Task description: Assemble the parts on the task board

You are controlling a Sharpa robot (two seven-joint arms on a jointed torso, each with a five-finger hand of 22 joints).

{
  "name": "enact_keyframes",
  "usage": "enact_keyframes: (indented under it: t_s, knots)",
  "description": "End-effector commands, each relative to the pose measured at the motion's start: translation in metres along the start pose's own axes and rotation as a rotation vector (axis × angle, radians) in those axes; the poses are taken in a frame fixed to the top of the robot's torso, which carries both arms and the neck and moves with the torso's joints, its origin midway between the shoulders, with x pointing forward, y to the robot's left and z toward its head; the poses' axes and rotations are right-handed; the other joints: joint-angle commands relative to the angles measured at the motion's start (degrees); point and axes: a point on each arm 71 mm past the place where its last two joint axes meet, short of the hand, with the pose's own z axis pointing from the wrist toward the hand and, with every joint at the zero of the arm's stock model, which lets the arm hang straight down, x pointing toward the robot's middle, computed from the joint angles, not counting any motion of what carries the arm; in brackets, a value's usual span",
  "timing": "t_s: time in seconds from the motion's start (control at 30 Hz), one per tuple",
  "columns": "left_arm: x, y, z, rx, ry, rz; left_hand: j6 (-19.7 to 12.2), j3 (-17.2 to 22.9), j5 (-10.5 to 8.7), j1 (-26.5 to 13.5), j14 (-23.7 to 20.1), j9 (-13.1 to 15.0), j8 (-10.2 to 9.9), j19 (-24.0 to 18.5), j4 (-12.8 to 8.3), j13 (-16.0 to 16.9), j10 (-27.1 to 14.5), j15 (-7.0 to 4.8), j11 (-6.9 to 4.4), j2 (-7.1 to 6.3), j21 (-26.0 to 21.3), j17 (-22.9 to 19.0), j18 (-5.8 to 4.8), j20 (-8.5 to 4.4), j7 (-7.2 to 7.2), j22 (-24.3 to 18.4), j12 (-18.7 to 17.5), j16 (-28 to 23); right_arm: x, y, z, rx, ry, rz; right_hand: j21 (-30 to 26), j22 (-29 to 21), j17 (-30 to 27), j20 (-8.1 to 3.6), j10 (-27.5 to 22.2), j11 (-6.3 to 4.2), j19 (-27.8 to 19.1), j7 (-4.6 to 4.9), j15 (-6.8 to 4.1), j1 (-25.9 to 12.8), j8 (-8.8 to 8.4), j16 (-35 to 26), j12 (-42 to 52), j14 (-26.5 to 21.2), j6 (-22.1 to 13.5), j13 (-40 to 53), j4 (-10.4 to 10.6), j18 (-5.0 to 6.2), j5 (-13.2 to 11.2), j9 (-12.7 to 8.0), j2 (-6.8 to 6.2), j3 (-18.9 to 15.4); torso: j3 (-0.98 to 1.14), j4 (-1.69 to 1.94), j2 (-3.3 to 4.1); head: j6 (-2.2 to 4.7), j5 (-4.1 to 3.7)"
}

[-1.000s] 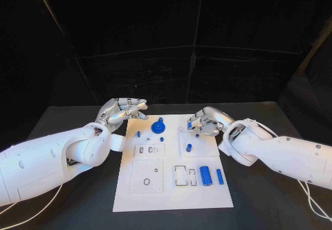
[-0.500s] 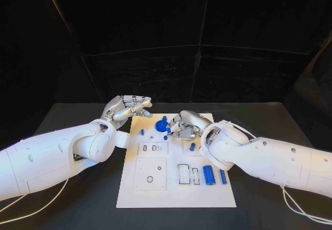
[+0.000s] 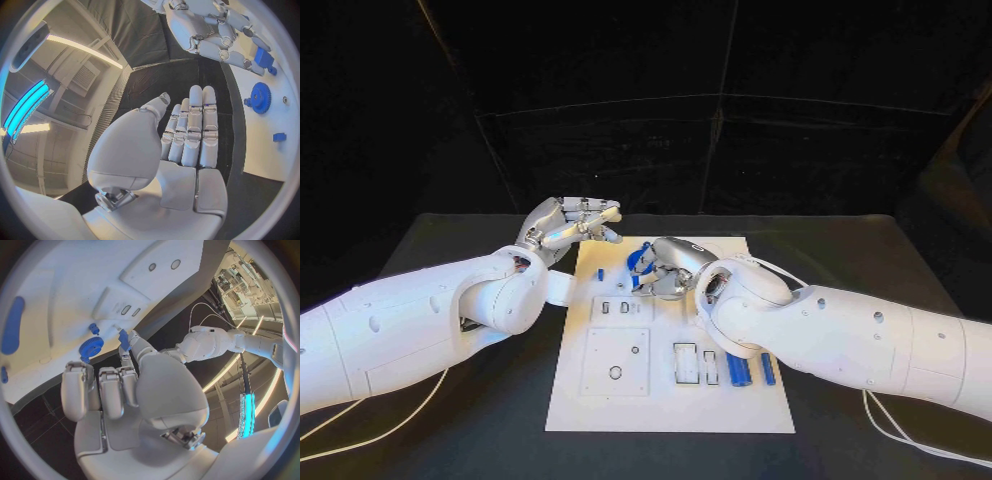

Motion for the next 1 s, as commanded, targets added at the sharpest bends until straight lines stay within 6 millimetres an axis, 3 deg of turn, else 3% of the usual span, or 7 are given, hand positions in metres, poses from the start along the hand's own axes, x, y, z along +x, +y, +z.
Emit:
enact_keyframes:
  t_s: [0.03, 0.37, 1.0]
  knots:
    - [0.001, -0.001, 0.001, 0.007, 0.009, -0.005, 0.39, 0.32, -0.28, 0.55, -0.15, 0.01, -0.37, -0.10, -0.03, 0.00, 0.22, 0.12, 0.06, 0.19, 0.29, 0.06, 0.68, -0.01, 0.08, 0.08, -0.25, -0.24, 0.006, 0.002, 0.001, 0.012, 0.041, -0.045, 0.12, 1.72, 13.27, -0.39, 2.01, -0.33, -0.02, -1.04, -0.38, -0.67, 0.20, -0.21, -0.36, 5.45, 1.58, 9.43, 0.05, -0.31, 0.36, 0.89, -0.02, 0.43, 0.01, -0.02, 0.00, -0.09, 0.08]
    - [0.002, -0.001, 0.002, 0.007, 0.011, -0.006, 0.48, 0.41, -0.28, 0.59, -0.15, 0.02, -0.36, -0.11, -0.08, 0.01, 0.30, 0.09, 0.02, 0.21, 0.31, 0.16, 0.69, -0.03, 0.03, 0.09, -0.26, -0.27, 0.020, 0.006, 0.003, 0.016, 0.082, -0.070, 0.13, 1.78, 13.27, -0.40, 2.00, -0.34, 0.01, -1.05, -0.39, -0.75, 0.17, -0.22, -0.39, 5.44, 1.59, 9.41, 0.03, -0.32, 0.47, 0.89, -0.08, 0.48, 0.01, 0.11, 0.00, -0.16, 0.28]
    - [0.002, -0.001, 0.002, 0.006, 0.011, -0.006, 0.49, 0.42, -0.28, 0.58, -0.15, 0.02, -0.36, -0.11, -0.09, 0.01, 0.30, 0.09, 0.02, 0.21, 0.31, 0.17, 0.69, -0.03, 0.03, 0.10, -0.26, -0.28, 0.032, 0.000, 0.004, 0.031, 0.107, -0.089, 0.11, 1.74, 13.16, -0.42, 1.94, -0.35, -0.01, -1.04, -0.40, -0.93, 0.09, -0.26, -0.46, 5.42, 1.54, 9.36, -0.05, -0.32, 0.77, 0.89, -0.30, 0.57, -0.01, -0.06, -0.01, -0.64, 0.79]
